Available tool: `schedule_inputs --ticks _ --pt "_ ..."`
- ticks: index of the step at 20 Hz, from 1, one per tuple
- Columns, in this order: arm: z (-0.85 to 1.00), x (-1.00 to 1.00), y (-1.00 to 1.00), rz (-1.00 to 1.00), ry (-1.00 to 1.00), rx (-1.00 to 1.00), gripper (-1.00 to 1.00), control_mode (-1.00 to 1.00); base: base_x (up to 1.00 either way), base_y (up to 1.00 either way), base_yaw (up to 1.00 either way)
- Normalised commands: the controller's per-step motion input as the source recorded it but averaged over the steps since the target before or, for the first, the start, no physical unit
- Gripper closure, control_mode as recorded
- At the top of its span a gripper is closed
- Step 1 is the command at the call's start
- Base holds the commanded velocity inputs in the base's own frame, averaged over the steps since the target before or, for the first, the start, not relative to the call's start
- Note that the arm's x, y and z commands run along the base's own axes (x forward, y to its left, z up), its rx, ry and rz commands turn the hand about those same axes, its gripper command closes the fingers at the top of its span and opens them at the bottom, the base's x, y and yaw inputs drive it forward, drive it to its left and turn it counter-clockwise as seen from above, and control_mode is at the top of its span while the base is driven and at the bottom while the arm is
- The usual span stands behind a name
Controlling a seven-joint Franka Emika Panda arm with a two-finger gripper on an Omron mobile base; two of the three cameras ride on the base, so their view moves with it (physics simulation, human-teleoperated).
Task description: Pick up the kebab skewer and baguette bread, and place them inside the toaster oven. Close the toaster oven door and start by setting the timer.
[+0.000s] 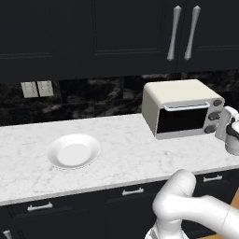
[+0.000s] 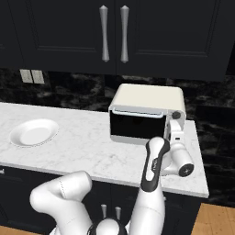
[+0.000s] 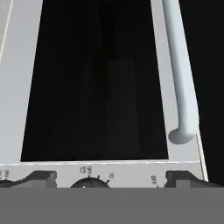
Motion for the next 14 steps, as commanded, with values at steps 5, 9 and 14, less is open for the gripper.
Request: schedule_inputs --ticks 5,9,14 --pt "-0.03 0.28 0.0 -0.03 0.0 0.0 -1.0 -1.0 0.0 0.0 0.0" --pt "-0.1 0.15 0.0 -0.03 0.0 0.0 -1.0 -1.0 0.0 0.0 0.0" --pt "-0.18 0.15 -0.03 -0.03 0.0 0.0 -1.0 -1.0 0.0 0.0 0.0"
